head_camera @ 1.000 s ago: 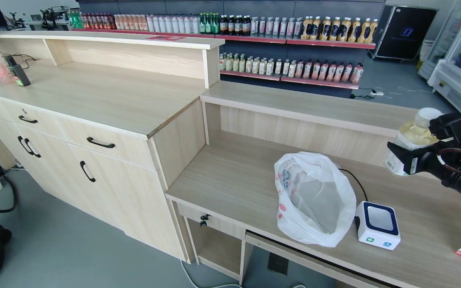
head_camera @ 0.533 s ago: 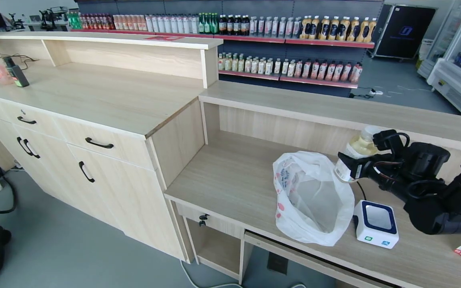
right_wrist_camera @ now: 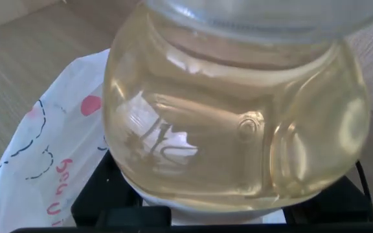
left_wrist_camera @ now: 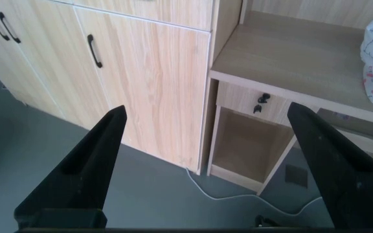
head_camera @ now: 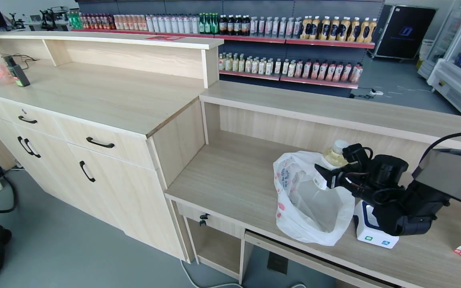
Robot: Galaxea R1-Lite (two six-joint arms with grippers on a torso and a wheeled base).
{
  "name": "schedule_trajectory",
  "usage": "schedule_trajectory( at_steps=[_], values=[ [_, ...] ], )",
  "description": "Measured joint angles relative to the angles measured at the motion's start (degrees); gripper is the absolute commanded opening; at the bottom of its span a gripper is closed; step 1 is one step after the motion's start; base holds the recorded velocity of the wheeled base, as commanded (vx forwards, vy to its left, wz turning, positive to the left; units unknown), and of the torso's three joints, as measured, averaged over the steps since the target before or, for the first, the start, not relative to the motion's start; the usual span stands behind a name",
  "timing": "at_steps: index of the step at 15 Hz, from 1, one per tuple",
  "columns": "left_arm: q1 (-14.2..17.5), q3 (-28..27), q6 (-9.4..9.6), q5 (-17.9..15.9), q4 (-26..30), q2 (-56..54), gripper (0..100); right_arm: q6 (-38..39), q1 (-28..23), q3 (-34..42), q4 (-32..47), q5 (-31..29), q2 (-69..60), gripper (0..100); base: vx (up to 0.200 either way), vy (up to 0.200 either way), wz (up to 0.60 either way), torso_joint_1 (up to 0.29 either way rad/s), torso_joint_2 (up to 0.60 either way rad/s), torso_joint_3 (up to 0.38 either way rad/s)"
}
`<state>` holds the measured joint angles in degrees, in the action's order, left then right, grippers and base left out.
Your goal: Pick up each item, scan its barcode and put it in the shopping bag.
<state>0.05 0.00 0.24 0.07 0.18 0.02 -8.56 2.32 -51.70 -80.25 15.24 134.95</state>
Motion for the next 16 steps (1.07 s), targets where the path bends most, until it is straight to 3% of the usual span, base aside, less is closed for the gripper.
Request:
schedule_trajectory(
  at_steps=[16],
  values=[
    [0.02, 0.0, -0.02, 0.0, 0.0, 0.0, 100, -2.66, 0.93, -16.3, 2.84, 0.82, 14.45, 0, 0.0, 0.0, 0.0, 0.0, 0.0, 0.0]
  ],
)
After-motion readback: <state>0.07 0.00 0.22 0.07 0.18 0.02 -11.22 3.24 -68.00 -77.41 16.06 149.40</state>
